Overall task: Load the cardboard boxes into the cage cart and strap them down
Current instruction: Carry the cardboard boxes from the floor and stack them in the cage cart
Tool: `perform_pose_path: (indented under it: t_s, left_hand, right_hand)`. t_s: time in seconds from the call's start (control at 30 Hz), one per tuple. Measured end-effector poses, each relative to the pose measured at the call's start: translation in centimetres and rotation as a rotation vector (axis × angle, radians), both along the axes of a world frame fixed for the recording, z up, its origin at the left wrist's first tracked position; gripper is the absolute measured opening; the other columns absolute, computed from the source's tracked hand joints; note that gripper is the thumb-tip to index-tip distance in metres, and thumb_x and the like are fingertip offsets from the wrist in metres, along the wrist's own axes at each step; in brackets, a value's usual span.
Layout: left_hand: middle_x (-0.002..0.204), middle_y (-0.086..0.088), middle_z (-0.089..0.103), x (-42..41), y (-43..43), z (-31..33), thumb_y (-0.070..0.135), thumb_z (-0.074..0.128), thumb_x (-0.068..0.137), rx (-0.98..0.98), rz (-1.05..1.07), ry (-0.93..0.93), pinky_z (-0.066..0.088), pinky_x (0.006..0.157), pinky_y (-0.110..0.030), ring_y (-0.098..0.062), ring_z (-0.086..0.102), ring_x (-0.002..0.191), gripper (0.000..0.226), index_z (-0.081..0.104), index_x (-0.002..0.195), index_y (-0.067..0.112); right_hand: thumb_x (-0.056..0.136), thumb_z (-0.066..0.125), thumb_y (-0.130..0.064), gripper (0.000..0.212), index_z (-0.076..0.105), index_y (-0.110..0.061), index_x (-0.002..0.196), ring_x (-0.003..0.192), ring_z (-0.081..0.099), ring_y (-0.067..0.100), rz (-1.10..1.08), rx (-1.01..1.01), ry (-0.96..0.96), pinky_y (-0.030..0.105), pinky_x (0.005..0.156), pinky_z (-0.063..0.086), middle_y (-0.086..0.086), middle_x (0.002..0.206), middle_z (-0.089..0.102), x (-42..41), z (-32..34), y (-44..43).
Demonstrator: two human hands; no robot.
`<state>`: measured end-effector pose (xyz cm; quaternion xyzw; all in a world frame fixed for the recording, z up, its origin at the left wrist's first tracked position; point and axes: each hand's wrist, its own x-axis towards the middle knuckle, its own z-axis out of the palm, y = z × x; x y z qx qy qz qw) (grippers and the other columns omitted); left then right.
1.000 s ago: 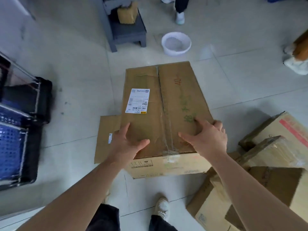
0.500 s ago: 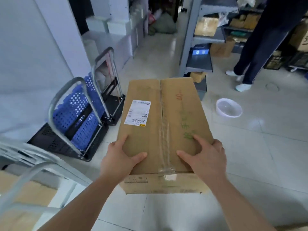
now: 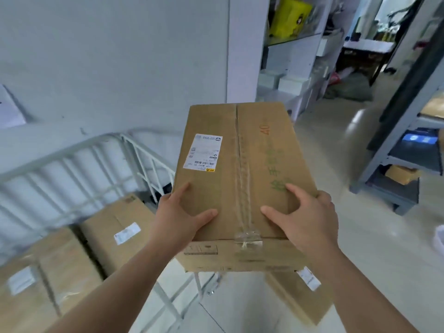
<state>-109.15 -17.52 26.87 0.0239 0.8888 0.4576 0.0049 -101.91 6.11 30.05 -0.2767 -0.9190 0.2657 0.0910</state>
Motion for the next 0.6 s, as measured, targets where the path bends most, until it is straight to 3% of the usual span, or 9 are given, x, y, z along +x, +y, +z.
perform_pose_path:
  t_s: [0.17, 0.27, 0.6]
  left_hand:
    - [0.118, 0.014, 0.044, 0.6, -6.5, 2.9, 0.072, 0.073, 0.051, -0.044, 0.214, 0.073, 0.05, 0.087, -0.035, -0.014, 0.056, 0.109, 0.097, 0.039, 0.137, 0.044]
    - [0.126, 0.011, 0.047, 1.3, -9.9, 4.4, 0.073, 0.073, 0.054, -0.06, 0.36, 0.097, 0.047, 0.078, -0.028, -0.012, 0.058, 0.106, 0.094, 0.038, 0.137, 0.046]
    - [0.126, 0.008, 0.053, 6.6, -20.2, 4.7, 0.073, 0.073, 0.056, -0.101, 0.772, 0.074, 0.052, 0.081, -0.034, -0.014, 0.059, 0.104, 0.092, 0.038, 0.136, 0.046]
  right_hand:
    - [0.054, 0.063, -0.079, 0.086, 0.044, -0.047, 0.132, 0.12, 0.041, 0.029, 0.176, 0.048, 0.063, 0.043, 0.102, 0.039, 0.009, 0.135, 0.036, -4.2, 3.2, -5.7]
    - [0.055, 0.064, -0.078, 0.087, 0.044, -0.045, 0.133, 0.118, 0.043, 0.03, 0.306, 0.055, 0.114, 0.043, 0.101, 0.04, 0.009, 0.132, 0.038, -6.7, 4.5, -9.3]
    - [0.058, 0.063, -0.077, 0.085, 0.043, -0.045, 0.134, 0.116, 0.045, 0.031, 0.745, 0.016, 0.105, 0.047, 0.099, 0.043, 0.007, 0.126, 0.036, -11.1, 4.5, -22.0]
